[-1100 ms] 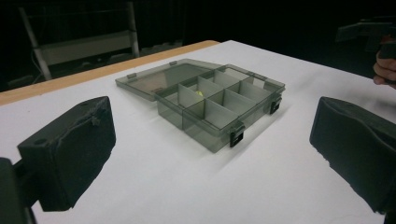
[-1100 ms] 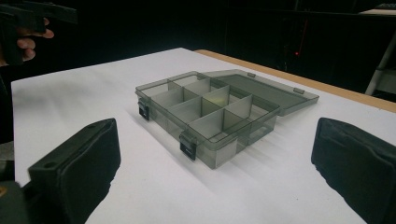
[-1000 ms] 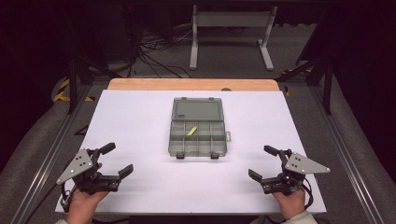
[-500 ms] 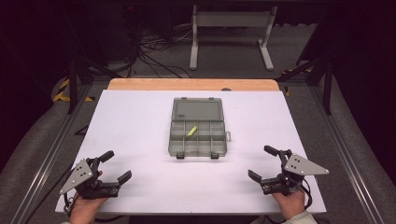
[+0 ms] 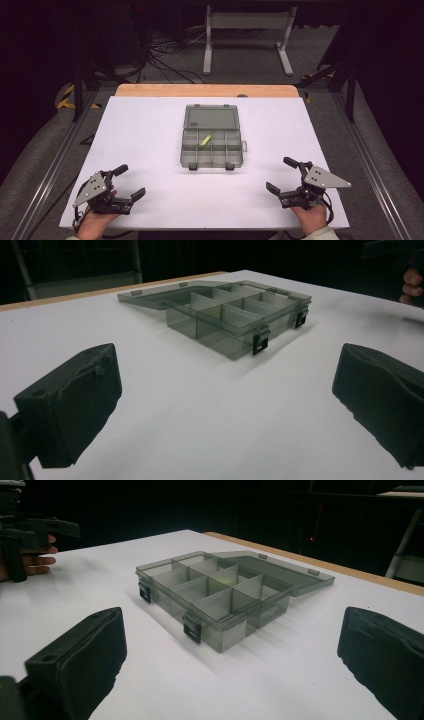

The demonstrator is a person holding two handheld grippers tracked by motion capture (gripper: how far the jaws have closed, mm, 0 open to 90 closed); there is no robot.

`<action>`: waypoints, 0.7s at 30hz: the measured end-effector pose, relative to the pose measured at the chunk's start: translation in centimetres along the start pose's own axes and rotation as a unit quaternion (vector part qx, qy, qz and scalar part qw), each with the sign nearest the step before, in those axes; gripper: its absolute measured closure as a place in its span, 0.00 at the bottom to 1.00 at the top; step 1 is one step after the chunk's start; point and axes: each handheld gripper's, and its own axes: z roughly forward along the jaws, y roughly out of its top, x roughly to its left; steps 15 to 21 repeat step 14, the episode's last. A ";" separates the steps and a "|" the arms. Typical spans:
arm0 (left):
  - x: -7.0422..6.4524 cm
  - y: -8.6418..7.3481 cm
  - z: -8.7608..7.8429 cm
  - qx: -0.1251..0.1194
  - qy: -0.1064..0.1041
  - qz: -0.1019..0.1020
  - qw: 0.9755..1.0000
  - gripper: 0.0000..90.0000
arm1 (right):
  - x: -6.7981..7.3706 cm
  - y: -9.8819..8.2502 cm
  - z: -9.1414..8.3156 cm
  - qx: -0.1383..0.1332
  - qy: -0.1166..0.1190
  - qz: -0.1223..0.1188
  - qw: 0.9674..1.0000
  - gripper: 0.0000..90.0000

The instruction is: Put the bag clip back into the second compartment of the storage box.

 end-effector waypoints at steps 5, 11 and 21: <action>0.0 0.3 -0.2 -0.013 0.001 -0.017 1.000 0.00 | 0.0 -0.1 0.2 0.011 -0.001 -0.002 1.000 0.00; 0.1 0.7 -0.6 -0.025 0.010 -0.023 0.999 0.00 | 0.0 -0.2 0.5 0.022 0.001 0.003 1.000 0.00; 0.1 0.8 -0.7 -0.020 0.020 -0.018 0.999 0.00 | 0.0 -0.2 0.5 0.021 -0.001 0.002 1.000 0.00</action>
